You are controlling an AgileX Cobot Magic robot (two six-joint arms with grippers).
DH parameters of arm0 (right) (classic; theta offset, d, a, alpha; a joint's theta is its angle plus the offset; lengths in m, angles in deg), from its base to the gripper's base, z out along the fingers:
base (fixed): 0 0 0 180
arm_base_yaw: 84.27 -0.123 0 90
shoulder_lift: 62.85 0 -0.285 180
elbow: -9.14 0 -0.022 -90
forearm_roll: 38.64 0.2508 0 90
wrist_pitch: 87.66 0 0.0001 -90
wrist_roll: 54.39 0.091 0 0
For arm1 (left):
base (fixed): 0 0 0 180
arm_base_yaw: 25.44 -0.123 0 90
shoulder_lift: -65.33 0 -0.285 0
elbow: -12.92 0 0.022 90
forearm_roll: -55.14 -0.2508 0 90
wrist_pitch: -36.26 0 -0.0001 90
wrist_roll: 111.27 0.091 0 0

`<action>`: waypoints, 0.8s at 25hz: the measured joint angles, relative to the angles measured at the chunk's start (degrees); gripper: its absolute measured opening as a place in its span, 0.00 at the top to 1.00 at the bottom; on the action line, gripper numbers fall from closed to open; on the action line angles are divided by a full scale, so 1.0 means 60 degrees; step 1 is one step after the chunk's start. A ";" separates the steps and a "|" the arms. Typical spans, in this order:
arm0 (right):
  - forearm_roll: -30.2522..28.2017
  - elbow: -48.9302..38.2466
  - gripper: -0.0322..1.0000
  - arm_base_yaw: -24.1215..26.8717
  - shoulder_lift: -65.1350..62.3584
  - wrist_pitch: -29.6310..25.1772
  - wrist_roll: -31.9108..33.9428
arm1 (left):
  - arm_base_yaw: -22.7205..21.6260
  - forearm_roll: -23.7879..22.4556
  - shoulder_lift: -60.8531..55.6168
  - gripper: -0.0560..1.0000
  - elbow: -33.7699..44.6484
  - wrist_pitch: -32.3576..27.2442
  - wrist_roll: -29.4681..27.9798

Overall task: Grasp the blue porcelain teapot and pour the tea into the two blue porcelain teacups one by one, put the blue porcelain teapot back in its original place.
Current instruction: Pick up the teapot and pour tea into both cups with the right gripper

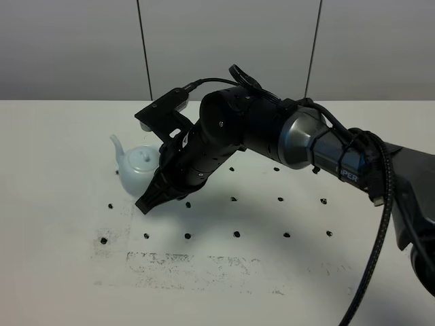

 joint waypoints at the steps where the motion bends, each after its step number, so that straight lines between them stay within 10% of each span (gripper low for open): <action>1: -0.0179 0.0000 0.94 0.0000 0.0065 0.0103 0.0279 | 0.0000 0.0000 0.0000 0.68 0.0000 0.0000 0.0000; 20: -0.2077 0.0000 0.94 -0.0193 0.1261 0.0851 0.2393 | 0.0000 0.0000 0.0000 0.68 0.0000 0.0000 0.0000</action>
